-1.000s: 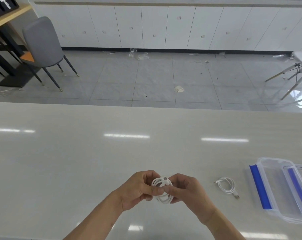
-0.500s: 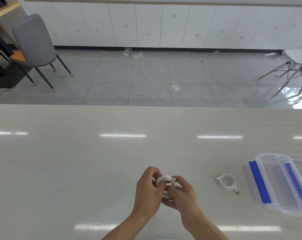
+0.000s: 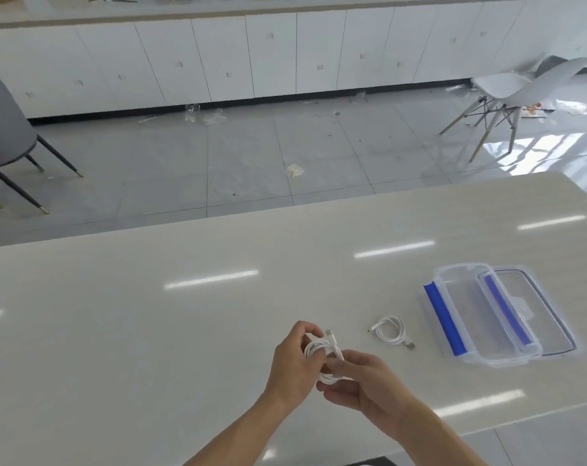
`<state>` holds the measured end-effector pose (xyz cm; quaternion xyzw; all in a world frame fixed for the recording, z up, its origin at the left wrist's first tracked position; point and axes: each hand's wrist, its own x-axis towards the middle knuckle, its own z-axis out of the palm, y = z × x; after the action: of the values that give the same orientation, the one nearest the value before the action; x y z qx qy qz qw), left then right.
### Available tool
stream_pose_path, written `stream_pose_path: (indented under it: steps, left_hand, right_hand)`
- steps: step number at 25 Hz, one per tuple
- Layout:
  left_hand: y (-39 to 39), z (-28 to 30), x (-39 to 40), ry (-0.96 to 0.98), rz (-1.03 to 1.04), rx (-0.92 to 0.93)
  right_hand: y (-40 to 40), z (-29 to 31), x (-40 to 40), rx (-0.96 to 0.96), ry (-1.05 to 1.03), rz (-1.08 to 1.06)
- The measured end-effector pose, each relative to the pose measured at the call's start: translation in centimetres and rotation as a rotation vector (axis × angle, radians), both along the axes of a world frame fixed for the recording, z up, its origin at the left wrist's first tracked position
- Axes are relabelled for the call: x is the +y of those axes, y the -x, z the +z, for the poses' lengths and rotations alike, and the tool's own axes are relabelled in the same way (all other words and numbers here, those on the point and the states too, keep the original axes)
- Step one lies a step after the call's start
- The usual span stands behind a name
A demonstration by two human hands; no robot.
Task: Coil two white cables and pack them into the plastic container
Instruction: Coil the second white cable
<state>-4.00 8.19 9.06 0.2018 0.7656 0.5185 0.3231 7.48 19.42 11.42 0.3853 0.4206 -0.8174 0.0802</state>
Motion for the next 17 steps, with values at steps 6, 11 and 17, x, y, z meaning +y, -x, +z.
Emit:
stream_pose_path:
  steps: [6,11,17]
  left_hand:
    - [-5.8,1.3,9.5,-0.042,0.089,-0.393]
    - [-9.8,1.2,15.2,-0.077,0.030,-0.535]
    - [-10.2,0.7,19.6,0.008,-0.065,-0.461]
  right_hand:
    - [-5.5,-0.3,8.0,0.071,0.061,-0.087]
    - [-9.4,-0.4,14.7,-0.020,0.028,-0.192]
    - [-11.8,-0.4,19.9,-0.076,-0.152,-0.244]
